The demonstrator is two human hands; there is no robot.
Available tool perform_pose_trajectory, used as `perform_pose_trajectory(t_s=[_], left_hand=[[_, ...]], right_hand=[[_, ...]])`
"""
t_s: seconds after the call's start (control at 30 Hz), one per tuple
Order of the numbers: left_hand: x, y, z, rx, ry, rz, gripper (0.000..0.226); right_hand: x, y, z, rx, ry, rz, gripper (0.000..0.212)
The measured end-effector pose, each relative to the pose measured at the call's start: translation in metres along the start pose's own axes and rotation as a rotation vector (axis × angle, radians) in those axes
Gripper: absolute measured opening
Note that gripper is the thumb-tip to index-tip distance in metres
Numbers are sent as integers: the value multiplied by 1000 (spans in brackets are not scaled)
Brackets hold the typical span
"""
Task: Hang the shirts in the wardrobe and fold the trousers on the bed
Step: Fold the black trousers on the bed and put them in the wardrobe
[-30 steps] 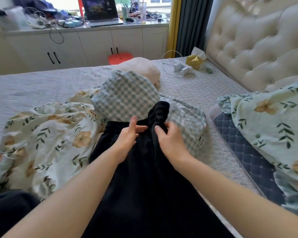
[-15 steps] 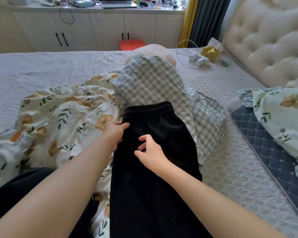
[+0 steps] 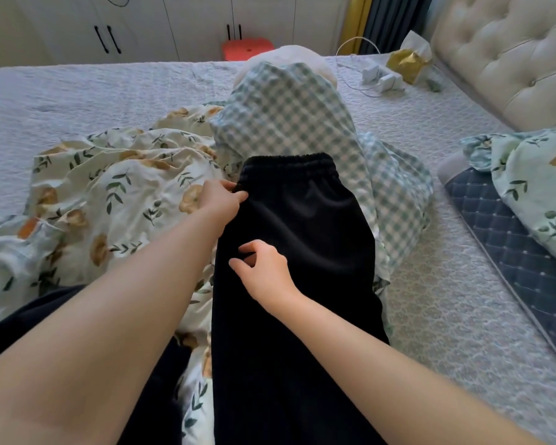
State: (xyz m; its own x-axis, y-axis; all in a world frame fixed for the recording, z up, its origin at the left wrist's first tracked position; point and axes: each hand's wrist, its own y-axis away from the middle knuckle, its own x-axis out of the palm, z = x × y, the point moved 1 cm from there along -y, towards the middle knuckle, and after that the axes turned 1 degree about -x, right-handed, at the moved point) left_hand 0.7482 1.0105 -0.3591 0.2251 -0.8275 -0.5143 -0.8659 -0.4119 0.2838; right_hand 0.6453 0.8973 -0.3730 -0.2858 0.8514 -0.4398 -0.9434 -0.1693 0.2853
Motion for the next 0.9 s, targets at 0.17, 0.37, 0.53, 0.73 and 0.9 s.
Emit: perform_pose_trajectory(t_s=[0.17, 0.37, 0.53, 0.73, 0.9], left_hand=[[-9, 25, 33, -15, 16, 41, 41], [-16, 68, 56, -73, 9, 45, 28], [-29, 86, 67, -39, -58, -18, 15], [-33, 100, 71, -145, 119, -31, 16], [-33, 142, 84, -206, 7, 114, 44]], right_hand=[[-7, 25, -15, 19, 28, 40, 38], [-3, 88, -40, -42, 178, 71, 43], [-3, 134, -65, 23, 259, 51, 34], [0, 154, -66, 30, 147, 53, 19], [18, 159, -59, 41, 76, -62, 19]])
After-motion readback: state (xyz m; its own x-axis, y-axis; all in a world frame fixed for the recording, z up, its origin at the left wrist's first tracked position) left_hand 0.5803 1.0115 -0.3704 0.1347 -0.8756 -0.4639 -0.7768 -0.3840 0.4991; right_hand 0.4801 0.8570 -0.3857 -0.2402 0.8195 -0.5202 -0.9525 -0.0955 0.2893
